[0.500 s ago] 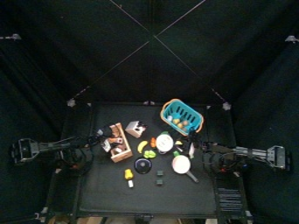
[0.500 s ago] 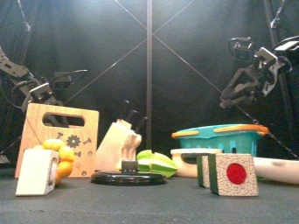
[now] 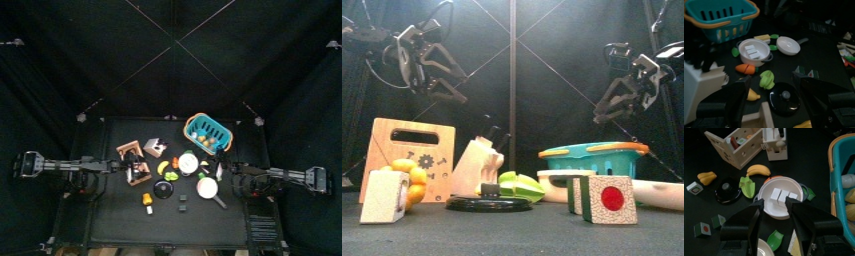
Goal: Grab sushi piece
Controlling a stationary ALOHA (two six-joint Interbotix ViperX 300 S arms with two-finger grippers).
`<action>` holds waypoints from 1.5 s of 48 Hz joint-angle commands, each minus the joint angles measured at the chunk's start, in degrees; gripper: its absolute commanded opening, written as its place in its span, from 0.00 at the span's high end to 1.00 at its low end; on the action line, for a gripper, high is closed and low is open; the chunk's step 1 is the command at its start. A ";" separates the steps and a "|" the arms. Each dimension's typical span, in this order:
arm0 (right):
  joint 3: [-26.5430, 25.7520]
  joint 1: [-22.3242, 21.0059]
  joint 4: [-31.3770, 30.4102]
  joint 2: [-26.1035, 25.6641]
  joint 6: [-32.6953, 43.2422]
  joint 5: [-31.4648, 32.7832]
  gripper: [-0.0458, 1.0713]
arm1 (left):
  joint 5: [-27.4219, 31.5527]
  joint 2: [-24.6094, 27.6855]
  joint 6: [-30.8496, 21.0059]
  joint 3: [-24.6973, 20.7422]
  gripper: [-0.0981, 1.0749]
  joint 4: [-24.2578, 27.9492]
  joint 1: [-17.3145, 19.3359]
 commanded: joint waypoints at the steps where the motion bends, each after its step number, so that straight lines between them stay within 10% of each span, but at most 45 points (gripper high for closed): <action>1: -0.62 -0.26 0.09 0.00 0.00 -0.26 0.26 | -0.35 5.89 -0.35 -4.92 0.08 1.67 -0.88; 14: -0.70 -0.26 0.09 -0.09 0.00 -0.35 0.26 | -0.79 24.35 -0.26 -20.04 0.08 -2.99 -6.33; 32: -0.62 -0.18 0.09 -0.18 -0.09 -0.35 0.26 | -0.70 32.87 -0.09 -24.87 0.09 -7.65 -6.15; 50: -0.26 -0.18 0.09 -0.26 -0.26 -0.35 0.26 | -0.53 32.52 0.09 -26.19 0.43 -7.56 -5.10; 72: -0.35 -0.26 0.09 -0.18 -0.26 -0.35 0.26 | -0.53 29.18 0.18 -25.58 0.44 -7.21 -5.10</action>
